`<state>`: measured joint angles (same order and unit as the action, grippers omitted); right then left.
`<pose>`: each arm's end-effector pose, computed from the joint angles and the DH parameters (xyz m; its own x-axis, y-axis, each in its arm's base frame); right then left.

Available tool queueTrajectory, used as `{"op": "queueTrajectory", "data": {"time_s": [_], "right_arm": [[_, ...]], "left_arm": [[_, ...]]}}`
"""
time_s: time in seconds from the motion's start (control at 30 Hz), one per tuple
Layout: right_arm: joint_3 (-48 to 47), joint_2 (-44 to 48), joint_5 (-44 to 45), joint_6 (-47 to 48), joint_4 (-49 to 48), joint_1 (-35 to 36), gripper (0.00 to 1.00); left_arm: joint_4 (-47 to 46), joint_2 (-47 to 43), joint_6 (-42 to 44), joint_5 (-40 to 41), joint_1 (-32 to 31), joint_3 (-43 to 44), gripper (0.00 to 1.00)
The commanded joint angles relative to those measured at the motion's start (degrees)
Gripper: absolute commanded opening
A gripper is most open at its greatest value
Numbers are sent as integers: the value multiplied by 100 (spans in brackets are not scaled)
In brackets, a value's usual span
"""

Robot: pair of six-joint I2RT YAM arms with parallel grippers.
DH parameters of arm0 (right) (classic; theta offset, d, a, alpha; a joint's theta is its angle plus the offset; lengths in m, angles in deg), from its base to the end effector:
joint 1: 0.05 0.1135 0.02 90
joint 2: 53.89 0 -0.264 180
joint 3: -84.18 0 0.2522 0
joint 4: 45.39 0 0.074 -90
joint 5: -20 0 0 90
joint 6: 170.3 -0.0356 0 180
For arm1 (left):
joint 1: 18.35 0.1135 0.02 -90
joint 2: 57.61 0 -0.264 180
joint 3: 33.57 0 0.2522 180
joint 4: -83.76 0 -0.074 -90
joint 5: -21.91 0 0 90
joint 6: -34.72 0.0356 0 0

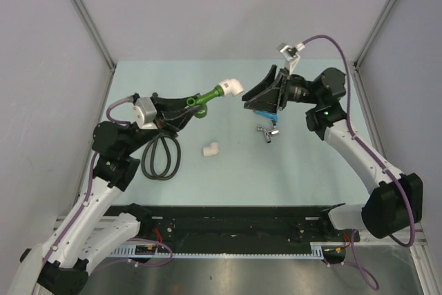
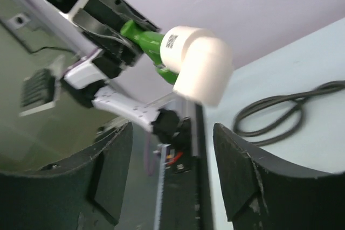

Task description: Install the water faucets

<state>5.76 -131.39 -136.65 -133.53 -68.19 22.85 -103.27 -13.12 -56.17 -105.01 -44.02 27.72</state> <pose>0.2597 0.1452 0.4107 -0.5220 0.1242 -0.8439 -0.8527 -0.1026 0.5123 0.1411 -0.0915 0.4128 0.3510 -0.1825 -0.9184 0.8471 0.4798 0.2285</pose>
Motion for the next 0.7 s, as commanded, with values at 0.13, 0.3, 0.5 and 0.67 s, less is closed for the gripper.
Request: {"op": "queueTrajectory", "data": {"time_s": [0.13, 0.3, 0.5, 0.67], "right_arm": [[-134, 1139, 688, 3015, 2125, -690, 79], [-134, 1719, 1417, 4977, 3152, -620, 90], [-134, 1983, 2191, 6991, 3812, -75, 93], [-134, 1949, 2805, 7739, 3989, 548, 93]], "left_arm": [[-286, -72, -2518, 1838, 62, 292, 0], [496, 375, -3347, 1725, 71, 897, 0], [516, 947, -4996, 943, 211, 1189, 0], [77, 1360, -5843, 363, 264, 1022, 0]]}}
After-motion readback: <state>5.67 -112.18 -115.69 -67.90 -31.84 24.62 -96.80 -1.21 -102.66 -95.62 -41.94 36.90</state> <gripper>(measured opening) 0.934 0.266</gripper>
